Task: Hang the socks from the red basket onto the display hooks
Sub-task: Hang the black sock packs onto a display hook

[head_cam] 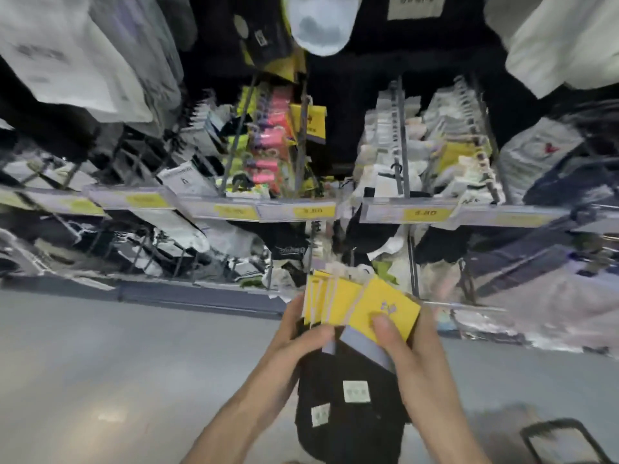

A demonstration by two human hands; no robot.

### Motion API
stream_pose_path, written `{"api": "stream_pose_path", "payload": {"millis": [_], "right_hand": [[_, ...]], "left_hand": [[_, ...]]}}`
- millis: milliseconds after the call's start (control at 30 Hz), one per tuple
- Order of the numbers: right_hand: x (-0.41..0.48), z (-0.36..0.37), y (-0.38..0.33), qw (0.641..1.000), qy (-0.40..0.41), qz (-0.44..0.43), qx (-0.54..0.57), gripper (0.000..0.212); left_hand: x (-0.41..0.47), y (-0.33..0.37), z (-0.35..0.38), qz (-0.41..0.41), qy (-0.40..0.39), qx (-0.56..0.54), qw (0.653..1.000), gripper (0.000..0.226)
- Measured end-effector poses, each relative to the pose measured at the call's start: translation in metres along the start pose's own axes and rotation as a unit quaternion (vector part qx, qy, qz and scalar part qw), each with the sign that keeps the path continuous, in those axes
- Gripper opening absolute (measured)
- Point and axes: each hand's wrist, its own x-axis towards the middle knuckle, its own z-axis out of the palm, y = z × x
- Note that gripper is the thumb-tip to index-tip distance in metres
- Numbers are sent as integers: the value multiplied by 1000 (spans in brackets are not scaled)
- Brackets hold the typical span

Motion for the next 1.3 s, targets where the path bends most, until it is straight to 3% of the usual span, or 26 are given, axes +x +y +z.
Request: {"api": "stream_pose_path", "payload": {"millis": [133,267,367,533,633,700,800,933,1000,1133,1267,1300], "right_hand": [[55,0,13,998,5,-49,-31,18],[116,-3,43,989,0,-117,-87,27],[145,-3,67,975,-21,-188,-113,33],[161,7,86,955,-46,-286,-59,60],[156,9,87,943,-22,-331,-1,48],[150,7,80,944,-5,-326,46,38],[151,3,54,940,33,-337,32,37],[176,3,30,912,78,-391,-96,15],[190,17,31,906,92,-393,-125,15],[224,54,22,907,104,-375,-164,40],[255,78,3,923,65,-321,-200,51],[258,77,3,939,43,-273,-205,55]], "left_hand": [[63,-13,-5,50,27,-38,998,58],[126,-28,-17,125,57,-72,988,71],[156,-40,-28,173,59,-72,980,64],[175,-47,-41,241,24,-39,969,52],[170,-45,-44,263,26,-22,964,52],[165,-39,-44,270,48,-29,961,42],[157,-20,-46,290,82,-38,953,5],[149,-4,-76,336,41,7,941,19],[147,-4,-87,346,18,24,938,21],[145,-7,-94,309,-34,15,950,52],[152,-7,-100,292,-80,-9,953,50],[152,-8,-100,298,-89,-3,950,51]]}}
